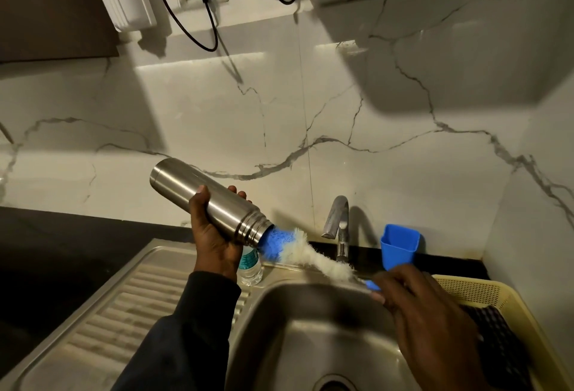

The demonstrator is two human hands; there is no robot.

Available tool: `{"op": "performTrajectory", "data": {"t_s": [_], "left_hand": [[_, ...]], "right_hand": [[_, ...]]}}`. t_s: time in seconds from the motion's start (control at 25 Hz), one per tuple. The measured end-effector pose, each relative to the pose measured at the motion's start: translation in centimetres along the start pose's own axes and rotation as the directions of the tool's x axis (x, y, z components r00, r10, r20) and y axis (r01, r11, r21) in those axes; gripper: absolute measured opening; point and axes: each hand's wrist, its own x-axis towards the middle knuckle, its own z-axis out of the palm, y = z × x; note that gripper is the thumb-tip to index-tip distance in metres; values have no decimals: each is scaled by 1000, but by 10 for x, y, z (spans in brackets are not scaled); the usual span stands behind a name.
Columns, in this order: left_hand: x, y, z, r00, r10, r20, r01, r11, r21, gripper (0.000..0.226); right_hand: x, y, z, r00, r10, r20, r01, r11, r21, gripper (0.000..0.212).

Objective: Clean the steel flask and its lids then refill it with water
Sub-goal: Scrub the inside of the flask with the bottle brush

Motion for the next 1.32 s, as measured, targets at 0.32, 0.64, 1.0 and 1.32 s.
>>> {"op": "performTrajectory", "data": {"t_s": [0.32,0.64,1.0,1.32], "left_hand": [[9,11,3,999,16,32,-16,1000,-9,53],[21,64,-3,970,242,-20,-243,968,-55,67],[-25,5,-28,999,34,-9,-29,956,293,77],[-74,-51,-56,916,-386,-112,400,900,174,93]], "right_hand": [[8,-1,-21,509,159,846,-849,251,464,39],[-9,13,-40,583,335,740,-810,176,559,39],[-18,13,-30,611,430,665,-790,272,549,15],[-23,58,-46,851,477,-222,-508,855,-110,16]]}}
